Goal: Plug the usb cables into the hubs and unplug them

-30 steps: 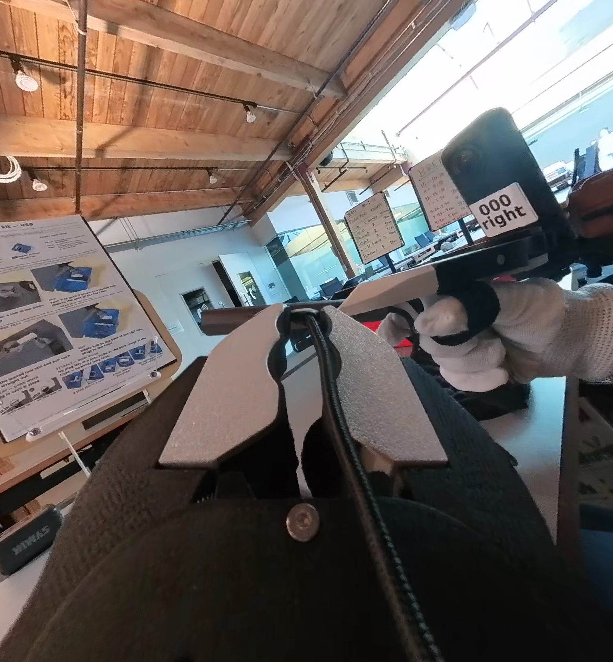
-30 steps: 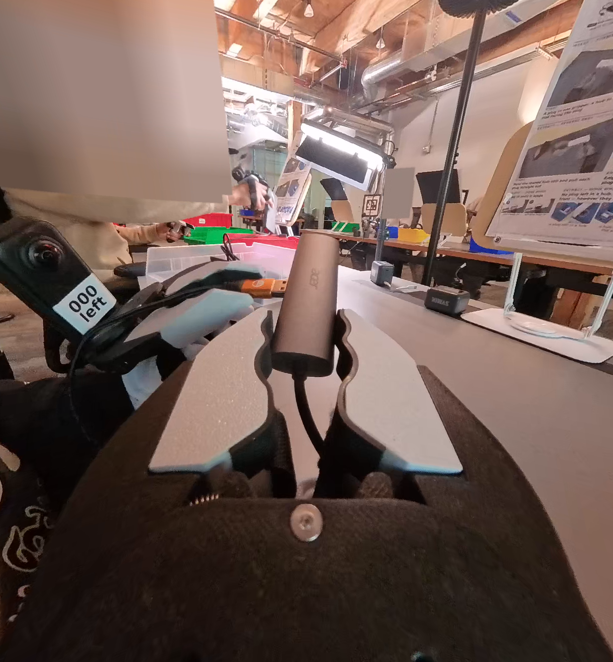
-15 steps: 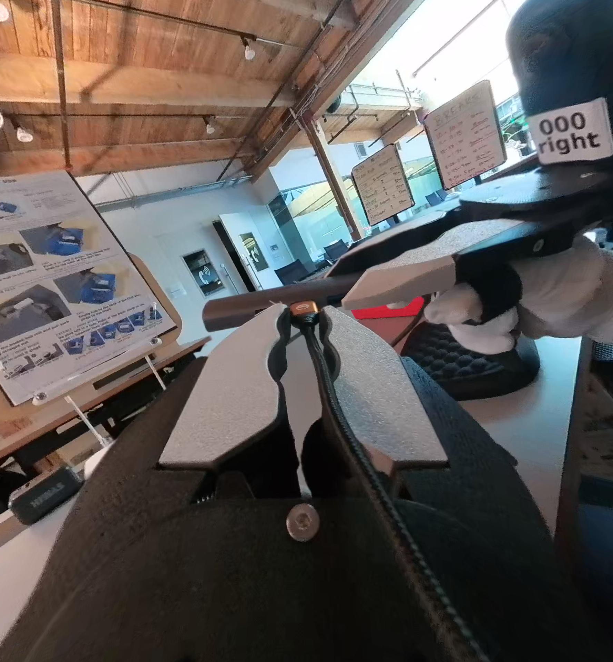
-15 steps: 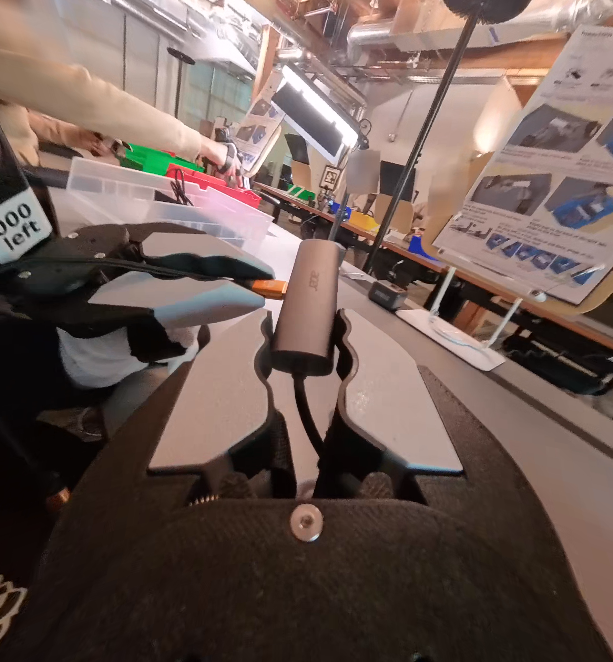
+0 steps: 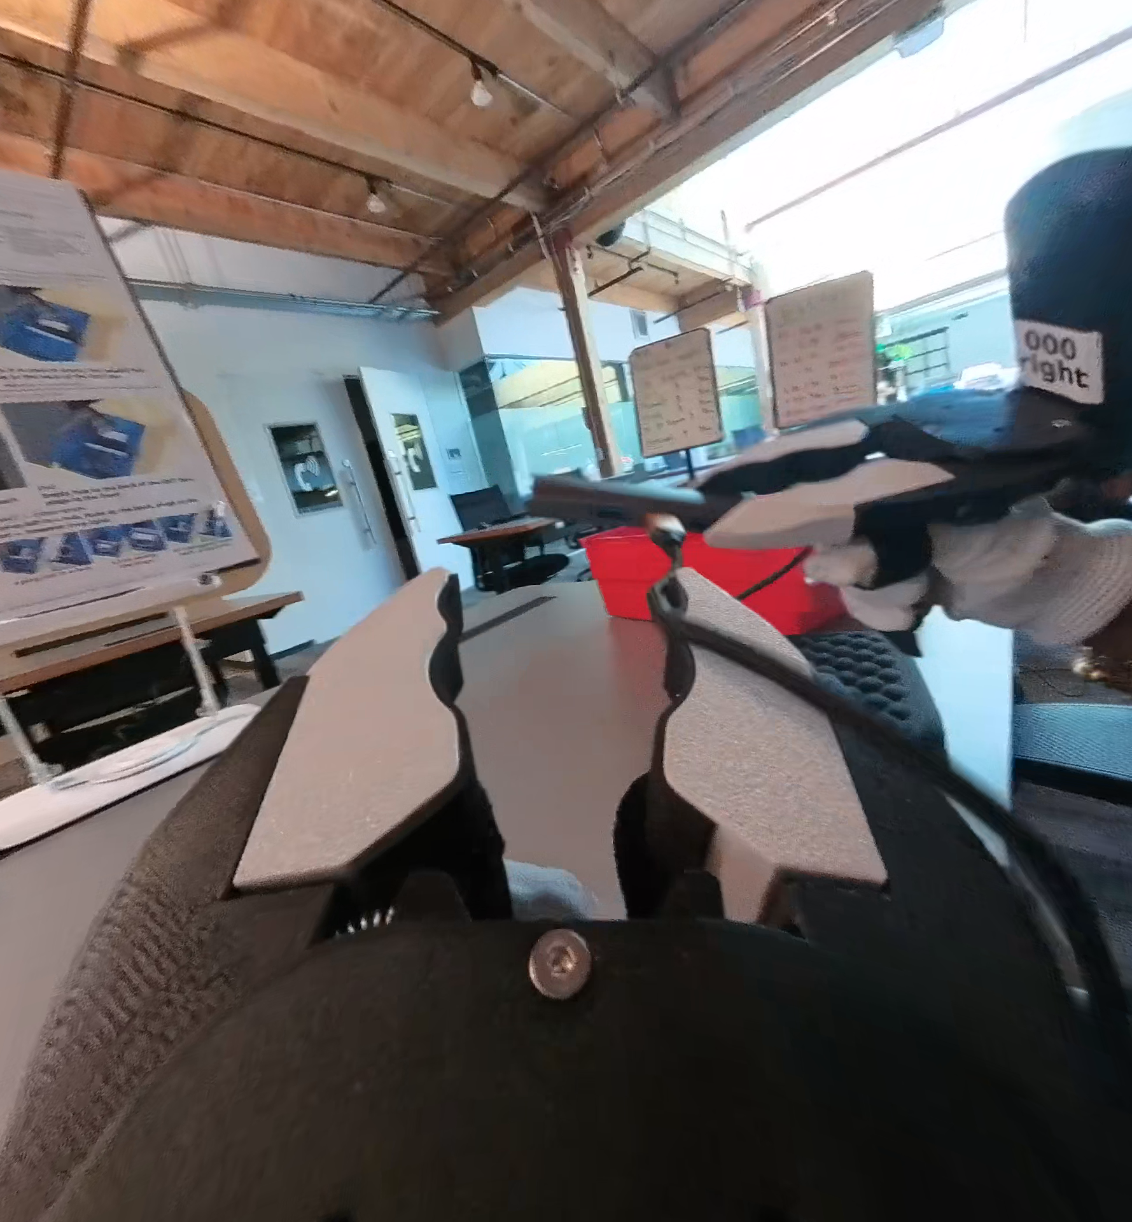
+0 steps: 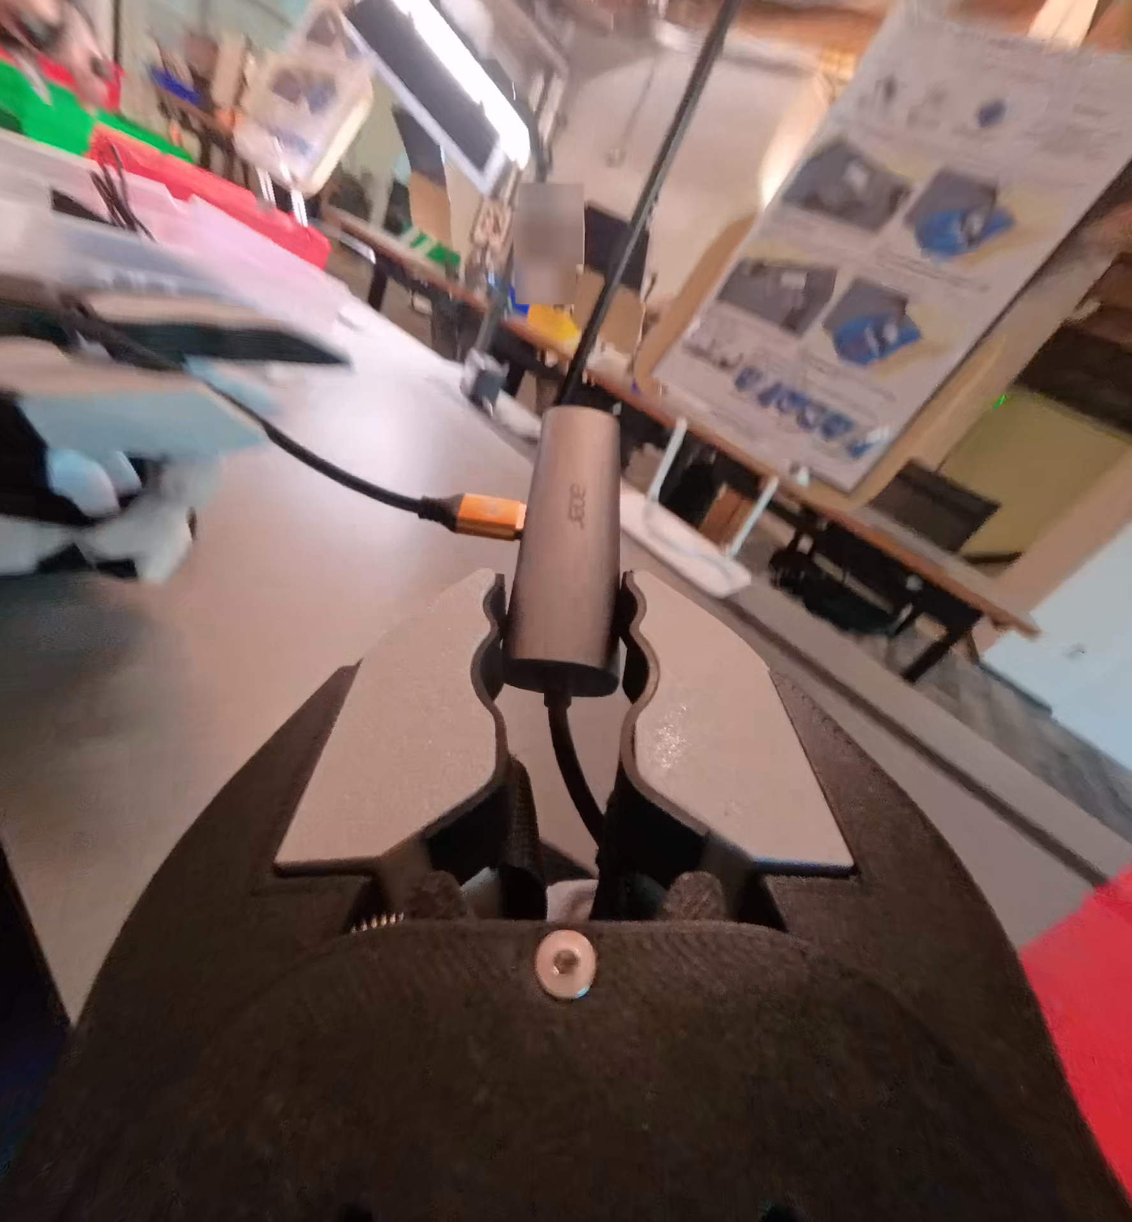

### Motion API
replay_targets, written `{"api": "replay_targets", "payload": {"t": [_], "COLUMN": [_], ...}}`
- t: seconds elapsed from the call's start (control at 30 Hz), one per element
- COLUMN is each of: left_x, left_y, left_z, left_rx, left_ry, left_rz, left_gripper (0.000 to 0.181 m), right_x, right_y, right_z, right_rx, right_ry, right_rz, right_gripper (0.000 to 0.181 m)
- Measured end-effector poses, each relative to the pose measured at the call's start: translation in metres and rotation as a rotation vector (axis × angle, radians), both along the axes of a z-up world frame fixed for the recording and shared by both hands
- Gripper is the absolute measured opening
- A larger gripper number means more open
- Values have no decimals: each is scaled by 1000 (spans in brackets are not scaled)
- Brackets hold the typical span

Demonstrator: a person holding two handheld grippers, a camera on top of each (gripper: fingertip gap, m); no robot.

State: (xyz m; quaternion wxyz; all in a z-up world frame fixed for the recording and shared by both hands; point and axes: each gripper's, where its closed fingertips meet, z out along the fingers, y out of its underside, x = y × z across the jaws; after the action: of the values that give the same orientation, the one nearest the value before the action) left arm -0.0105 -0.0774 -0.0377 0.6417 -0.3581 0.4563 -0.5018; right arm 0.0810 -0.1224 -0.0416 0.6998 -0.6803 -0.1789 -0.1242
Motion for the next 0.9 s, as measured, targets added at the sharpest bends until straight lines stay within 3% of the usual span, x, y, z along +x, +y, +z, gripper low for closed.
{"api": "replay_targets", "payload": {"t": [0.07,0.17,0.2,0.27,0.37,0.43,0.53,0.63,0.7,0.8,0.9], "left_x": [-5,-12,-14,-21,-43,-57,-66,-72,-81,-94,-99], "left_y": [13,43,48,62,91,104,111,100,100,109,119], "left_z": [6,8,9,8,12,14,19,32,40,45,42], "left_rx": [42,235,305,449,681,717,496,135,-24,-120,-189], "left_ry": [2,89,117,180,243,253,147,-102,-214,-295,-312], "left_rz": [80,318,366,495,727,779,685,393,259,214,216], "left_gripper": [65,103,108,112,102,101,98,88,80,71,65], "right_x": [25,38,38,43,61,64,61,59,60,62,60], "right_y": [0,2,5,8,7,6,9,12,12,8,1], "right_z": [-18,-41,-49,-57,-58,-64,-82,-87,-84,-70,-32], "right_rx": [-78,-168,-206,-251,-236,-276,-387,-405,-376,-274,-12], "right_ry": [14,99,147,158,136,128,67,-31,-61,-63,-77], "right_rz": [-83,-89,-75,-112,-235,-241,-243,-261,-288,-304,-286], "right_gripper": [33,33,33,27,12,11,13,23,33,45,79]}}
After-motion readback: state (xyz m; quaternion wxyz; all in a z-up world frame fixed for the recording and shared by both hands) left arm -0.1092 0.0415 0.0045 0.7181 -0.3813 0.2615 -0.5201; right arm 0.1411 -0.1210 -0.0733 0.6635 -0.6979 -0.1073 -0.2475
